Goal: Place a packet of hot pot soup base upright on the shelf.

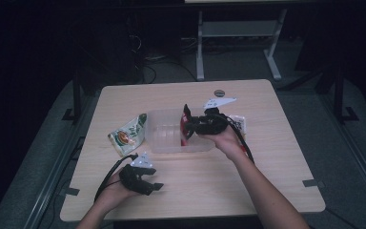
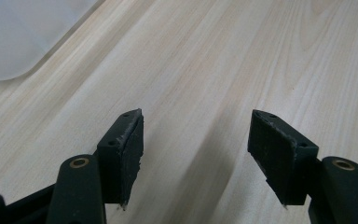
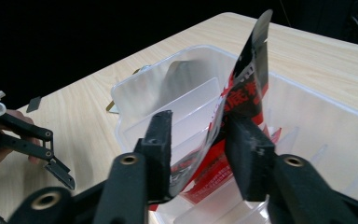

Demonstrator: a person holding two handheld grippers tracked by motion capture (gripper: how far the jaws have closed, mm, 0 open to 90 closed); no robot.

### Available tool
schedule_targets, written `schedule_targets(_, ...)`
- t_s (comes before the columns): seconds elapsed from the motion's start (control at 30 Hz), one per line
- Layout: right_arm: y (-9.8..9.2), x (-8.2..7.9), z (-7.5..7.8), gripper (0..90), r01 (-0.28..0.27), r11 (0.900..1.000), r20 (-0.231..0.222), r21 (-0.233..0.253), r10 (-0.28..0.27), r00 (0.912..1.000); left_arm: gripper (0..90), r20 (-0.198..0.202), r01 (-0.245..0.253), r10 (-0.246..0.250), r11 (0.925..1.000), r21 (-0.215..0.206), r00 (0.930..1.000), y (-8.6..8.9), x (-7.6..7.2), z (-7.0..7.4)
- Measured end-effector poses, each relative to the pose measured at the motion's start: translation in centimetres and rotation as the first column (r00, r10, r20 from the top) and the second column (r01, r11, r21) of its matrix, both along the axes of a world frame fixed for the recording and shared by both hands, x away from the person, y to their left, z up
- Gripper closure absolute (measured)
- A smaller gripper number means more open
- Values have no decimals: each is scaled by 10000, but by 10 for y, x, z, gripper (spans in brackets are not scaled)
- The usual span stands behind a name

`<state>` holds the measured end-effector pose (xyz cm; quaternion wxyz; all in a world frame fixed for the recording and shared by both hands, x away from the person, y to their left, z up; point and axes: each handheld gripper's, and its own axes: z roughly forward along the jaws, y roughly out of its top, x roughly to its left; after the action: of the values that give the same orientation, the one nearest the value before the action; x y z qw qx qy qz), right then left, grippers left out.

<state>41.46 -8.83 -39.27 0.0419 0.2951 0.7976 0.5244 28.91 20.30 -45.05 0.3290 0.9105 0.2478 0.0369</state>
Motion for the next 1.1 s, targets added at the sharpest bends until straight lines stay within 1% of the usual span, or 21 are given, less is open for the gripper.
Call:
schedule_targets(0.13, -2, -2, 2, 440, 138, 9999, 48, 52, -138, 9999, 355, -25, 38, -38, 10000, 3, 10000, 0, 0, 0)
schedule_targets(0.2, -4, -4, 5, 396, 86, 9999, 17, 137, -87, 10000, 355, -56, 55, -55, 9999, 109, 10000, 0, 0, 1)
schedule_targets(0.23, -4, -5, 6, 379, 114, 9998, 9, 139, -114, 9999, 355, -35, 16, -16, 10000, 5, 10000, 0, 0, 0)
schedule_targets(0.27, -5, -7, 8, 358, 74, 9999, 26, 128, -74, 10000, 355, -26, 18, -18, 10000, 24, 10000, 1, 0, 0)
schedule_targets(0.3, -6, -8, 10, 336, 46, 10000, 57, 66, -46, 10000, 354, -93, -83, 82, 9999, -80, 9999, 0, -1, 0)
schedule_targets(0.33, -7, -9, 13, 321, 51, 10000, 96, -26, -50, 9999, 354, -112, -58, 58, 10000, -11, 9999, 0, 0, 1)
schedule_targets(0.4, -9, -13, 17, 298, 7, 9999, 179, -159, -5, 9998, 354, -10, 25, -25, 10000, 41, 10000, 0, 0, 0)
schedule_targets(0.47, -11, -16, 20, 275, 21, 9997, 286, -246, -14, 9996, 352, -6, -36, 36, 9999, -110, 10000, -1, 0, 0)
schedule_targets(0.6, -17, -23, 23, 249, 8, 9982, 415, -593, 16, 9991, 348, -17, -37, 36, 9999, -96, 10000, 0, 0, 1)
schedule_targets(0.63, -19, -25, 23, 247, 5, 9978, 356, -659, 18, 9994, 346, 7, -75, 75, 9998, -158, 10000, 0, 0, 0)
schedule_targets(0.7, -23, -30, 23, 246, 3, 9965, 375, -835, 28, 9993, 345, -35, -162, 161, 9997, -204, 9999, 1, -1, 0)
schedule_targets(0.8, -31, -36, 24, 239, 33, 9940, 398, -1091, 10, 9992, 345, -81, -204, 202, 9996, -190, 9998, 3, -1, -1)
schedule_targets(0.83, -34, -38, 24, 239, 62, 9928, 486, -1192, -4, 9988, 345, -8, -175, 175, 9997, -152, 9998, 4, -1, 0)
schedule_targets(0.9, -41, -41, 24, 239, 111, 9932, 533, -1162, -49, 9986, 345, -58, -321, 319, 9991, -272, 9995, 5, -1, 0)
schedule_targets(1.0, -53, -46, 23, 243, 354, 9914, 639, -1257, -275, 9976, 345, -94, -420, 417, 9987, -284, 9991, 6, 0, 0)
schedule_targets(1.1, -69, -46, 22, 246, 598, 9903, 681, -1254, -515, 9963, 345, -84, -358, 357, 9992, -202, 9993, 6, 0, 0)
